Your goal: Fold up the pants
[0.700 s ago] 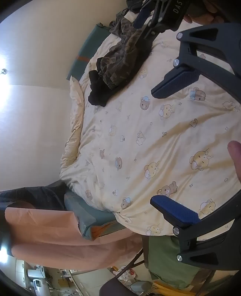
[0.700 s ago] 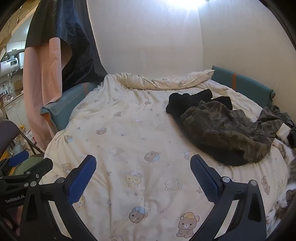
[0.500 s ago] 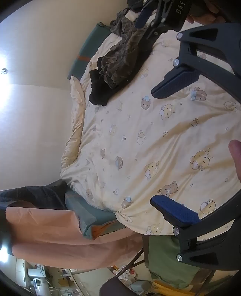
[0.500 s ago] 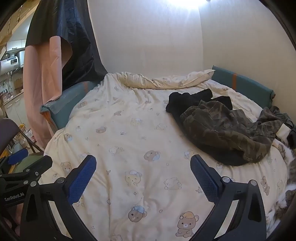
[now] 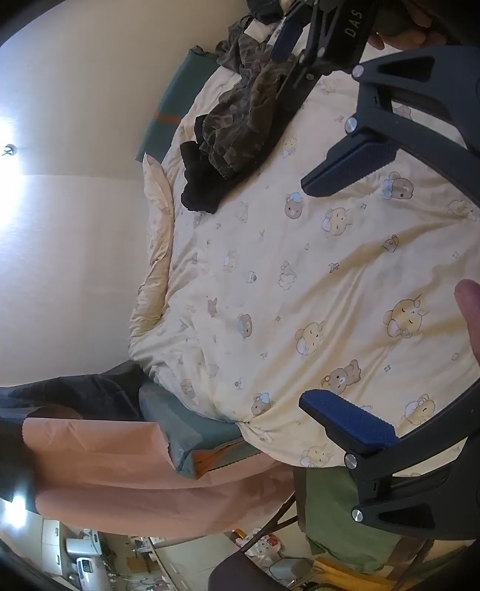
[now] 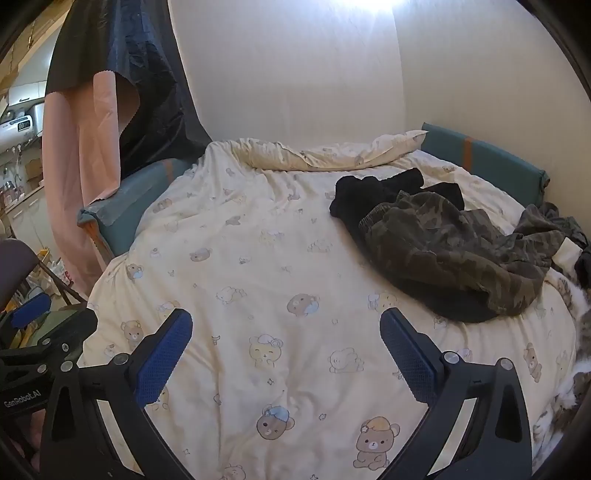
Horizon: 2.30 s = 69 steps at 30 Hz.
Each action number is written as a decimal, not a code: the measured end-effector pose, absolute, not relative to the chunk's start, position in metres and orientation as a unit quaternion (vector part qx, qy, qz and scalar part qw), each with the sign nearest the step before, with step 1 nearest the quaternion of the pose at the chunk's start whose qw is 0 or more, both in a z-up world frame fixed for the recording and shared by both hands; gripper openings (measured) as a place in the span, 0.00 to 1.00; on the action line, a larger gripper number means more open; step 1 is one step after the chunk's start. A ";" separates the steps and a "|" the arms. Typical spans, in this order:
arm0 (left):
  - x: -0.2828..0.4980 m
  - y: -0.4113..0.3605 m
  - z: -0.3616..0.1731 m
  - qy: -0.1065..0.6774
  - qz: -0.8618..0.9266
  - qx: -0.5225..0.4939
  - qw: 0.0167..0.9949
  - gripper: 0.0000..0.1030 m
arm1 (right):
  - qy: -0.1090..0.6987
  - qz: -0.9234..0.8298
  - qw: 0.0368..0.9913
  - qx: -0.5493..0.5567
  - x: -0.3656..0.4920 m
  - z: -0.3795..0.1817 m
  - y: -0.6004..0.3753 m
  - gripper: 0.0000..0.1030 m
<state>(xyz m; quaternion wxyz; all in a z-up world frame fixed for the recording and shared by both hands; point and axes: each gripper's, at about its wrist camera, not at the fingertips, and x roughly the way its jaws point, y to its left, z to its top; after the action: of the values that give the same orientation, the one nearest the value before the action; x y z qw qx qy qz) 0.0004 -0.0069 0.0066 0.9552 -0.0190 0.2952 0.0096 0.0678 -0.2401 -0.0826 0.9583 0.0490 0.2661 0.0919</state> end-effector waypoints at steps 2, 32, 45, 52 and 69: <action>0.000 -0.008 0.008 0.294 0.010 -0.019 0.955 1.00 | 0.267 0.092 0.958 0.050 0.068 -0.083 -0.240 1.00; -0.002 -0.007 0.005 0.291 0.010 -0.020 0.956 1.00 | 0.262 0.094 0.960 0.040 0.068 -0.082 -0.238 1.00; -0.003 -0.006 0.005 0.291 0.010 -0.021 0.956 1.00 | 0.258 0.096 0.961 0.034 0.066 -0.081 -0.235 1.00; -0.002 -0.006 0.006 0.291 0.010 -0.019 0.957 1.00 | 0.253 0.096 0.962 0.031 0.065 -0.080 -0.234 1.00; -0.001 -0.005 0.006 0.289 0.012 -0.018 0.957 1.00 | 0.253 0.094 0.962 0.032 0.065 -0.078 -0.236 1.00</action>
<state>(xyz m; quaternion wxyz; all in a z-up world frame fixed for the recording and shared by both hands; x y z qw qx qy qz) -0.0011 -0.0053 0.0056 0.9571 -0.0183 0.2890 0.0117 0.0649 -0.2355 -0.0779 0.9624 0.0323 0.2528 0.0943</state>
